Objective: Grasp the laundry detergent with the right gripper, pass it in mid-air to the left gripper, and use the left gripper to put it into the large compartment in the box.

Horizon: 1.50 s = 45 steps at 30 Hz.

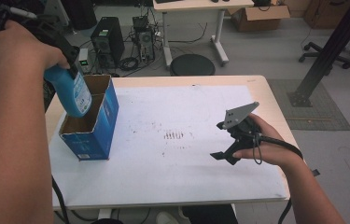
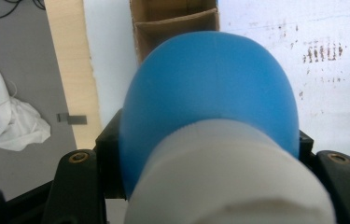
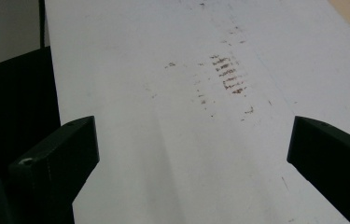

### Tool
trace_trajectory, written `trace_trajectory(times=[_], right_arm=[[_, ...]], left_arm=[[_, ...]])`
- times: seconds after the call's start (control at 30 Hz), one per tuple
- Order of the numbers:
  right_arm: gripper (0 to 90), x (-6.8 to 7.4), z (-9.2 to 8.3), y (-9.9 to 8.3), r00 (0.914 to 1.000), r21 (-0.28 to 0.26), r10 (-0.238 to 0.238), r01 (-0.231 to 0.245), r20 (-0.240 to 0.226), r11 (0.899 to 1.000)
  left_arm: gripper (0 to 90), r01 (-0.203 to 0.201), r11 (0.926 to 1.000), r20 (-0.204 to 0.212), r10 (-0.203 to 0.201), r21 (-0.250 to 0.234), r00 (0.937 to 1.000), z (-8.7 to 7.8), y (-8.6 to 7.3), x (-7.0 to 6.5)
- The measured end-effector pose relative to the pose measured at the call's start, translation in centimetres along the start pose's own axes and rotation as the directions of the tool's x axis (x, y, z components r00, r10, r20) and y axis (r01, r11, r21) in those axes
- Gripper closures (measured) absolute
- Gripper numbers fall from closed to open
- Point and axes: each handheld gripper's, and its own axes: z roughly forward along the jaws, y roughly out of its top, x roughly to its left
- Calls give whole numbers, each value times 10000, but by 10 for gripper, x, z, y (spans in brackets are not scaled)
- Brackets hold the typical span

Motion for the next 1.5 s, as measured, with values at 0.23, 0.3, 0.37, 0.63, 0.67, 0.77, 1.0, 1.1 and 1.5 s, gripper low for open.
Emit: trace_trajectory(times=[0.23, 0.3, 0.37, 0.63, 0.67, 0.77, 1.0, 1.1, 1.5], right_arm=[[24, -1, -3, -2, 10000, 94, 43, -43, 7, 9999], [24, -2, -3, -2, 10000, 104, 59, -59, 23, 9999], [24, -1, -4, -2, 10000, 25, 84, -84, 45, 10000], [24, -1, -2, -4, 9999, -95, 158, -158, -3, 9998], [24, -1, -2, -4, 9999, -107, 155, -155, -20, 9998], [24, -1, -1, -5, 9999, -120, 157, -157, -52, 9998], [24, 0, 2, -7, 9997, -148, 209, -211, -101, 9997], [24, 0, 3, -7, 9997, -122, 229, -230, -115, 9997], [24, 0, 6, -7, 9997, -82, 211, -212, -112, 9997]], left_arm=[[385, 7, 9998, 80, -9, 187, 10000, 16, 5, 3], [385, 0, 9997, 177, -5, 248, 9998, 21, 6, 4], [385, 17, 9996, 211, -23, 293, 9998, 26, 7, 5], [385, 55, 9989, 91, -59, 459, 9999, 41, 8, 7], [385, 67, 9989, 88, -71, 473, 9999, 43, 8, 7], [385, 80, 9985, 113, -87, 545, 9999, 51, 8, 8], [385, 155, 9974, 129, -164, 705, 9998, 72, 8, 11], [385, 172, 9967, 169, -186, 798, 9997, 81, 8, 12], [385, 165, 9946, 187, -185, 1025, 9997, 110, 6, 15]])
